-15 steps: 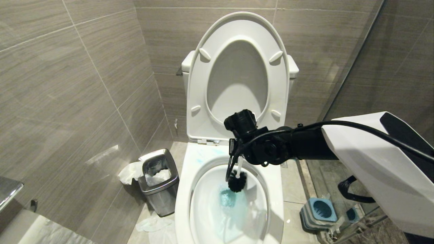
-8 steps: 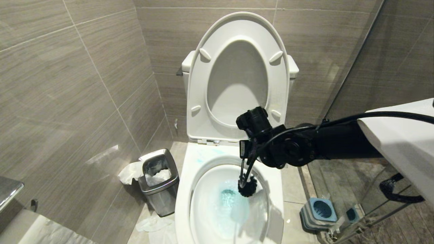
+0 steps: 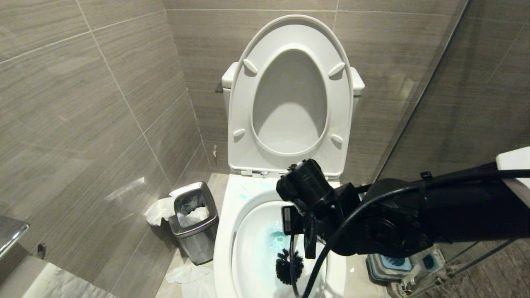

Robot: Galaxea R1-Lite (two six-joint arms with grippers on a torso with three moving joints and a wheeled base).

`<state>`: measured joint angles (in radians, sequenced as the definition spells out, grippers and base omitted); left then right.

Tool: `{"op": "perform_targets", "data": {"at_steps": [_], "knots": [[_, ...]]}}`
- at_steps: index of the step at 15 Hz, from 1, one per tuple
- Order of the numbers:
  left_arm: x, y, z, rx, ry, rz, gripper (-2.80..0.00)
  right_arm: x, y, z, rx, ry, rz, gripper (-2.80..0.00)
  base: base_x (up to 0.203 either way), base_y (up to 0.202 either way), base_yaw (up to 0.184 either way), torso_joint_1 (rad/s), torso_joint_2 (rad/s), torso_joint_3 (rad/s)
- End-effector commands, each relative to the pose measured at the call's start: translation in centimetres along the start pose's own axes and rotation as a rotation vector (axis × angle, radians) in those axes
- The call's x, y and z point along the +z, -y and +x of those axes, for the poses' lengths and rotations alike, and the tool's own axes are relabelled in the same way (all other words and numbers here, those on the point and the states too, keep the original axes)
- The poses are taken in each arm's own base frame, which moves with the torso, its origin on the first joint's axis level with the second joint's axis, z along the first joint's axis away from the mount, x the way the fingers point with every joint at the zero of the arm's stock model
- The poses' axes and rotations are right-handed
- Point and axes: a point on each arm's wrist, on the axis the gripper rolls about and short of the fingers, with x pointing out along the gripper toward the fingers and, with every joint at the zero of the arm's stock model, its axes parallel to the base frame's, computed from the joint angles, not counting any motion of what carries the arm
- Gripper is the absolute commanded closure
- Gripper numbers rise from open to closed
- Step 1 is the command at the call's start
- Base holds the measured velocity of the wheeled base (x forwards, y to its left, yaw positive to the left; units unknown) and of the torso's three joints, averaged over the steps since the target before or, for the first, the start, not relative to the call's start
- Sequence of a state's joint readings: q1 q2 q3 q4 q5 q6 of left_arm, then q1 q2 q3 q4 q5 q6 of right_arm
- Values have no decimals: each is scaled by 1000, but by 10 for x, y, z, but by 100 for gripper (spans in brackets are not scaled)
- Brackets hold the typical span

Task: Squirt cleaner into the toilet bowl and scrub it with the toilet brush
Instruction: Scrub the toilet bowl

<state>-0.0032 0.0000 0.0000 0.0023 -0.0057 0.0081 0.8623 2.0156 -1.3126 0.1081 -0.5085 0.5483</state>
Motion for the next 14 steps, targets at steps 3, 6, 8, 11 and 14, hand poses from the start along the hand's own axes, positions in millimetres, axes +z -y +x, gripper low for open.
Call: {"op": "perform_targets", "data": {"at_steps": [3, 6, 8, 11, 14], "knots": [[0, 0, 0, 0, 0, 0, 0, -6, -26, 2, 43, 6, -16, 0, 0, 0, 0, 0, 0, 0], [0, 0, 0, 1, 0, 0, 0, 1, -44, 24, 50, 30, 8, 0, 0, 0, 0, 0, 0, 0], [0, 0, 0, 0, -2, 0, 0, 7, -55, 41, 53, 51, 28, 0, 0, 0, 0, 0, 0, 0], [0, 0, 0, 0, -2, 0, 0, 22, -64, 73, 37, 103, 68, 0, 0, 0, 0, 0, 0, 0], [0, 0, 0, 1, -1, 0, 0, 43, -55, 105, -12, 154, 77, 0, 0, 0, 0, 0, 0, 0]]}}
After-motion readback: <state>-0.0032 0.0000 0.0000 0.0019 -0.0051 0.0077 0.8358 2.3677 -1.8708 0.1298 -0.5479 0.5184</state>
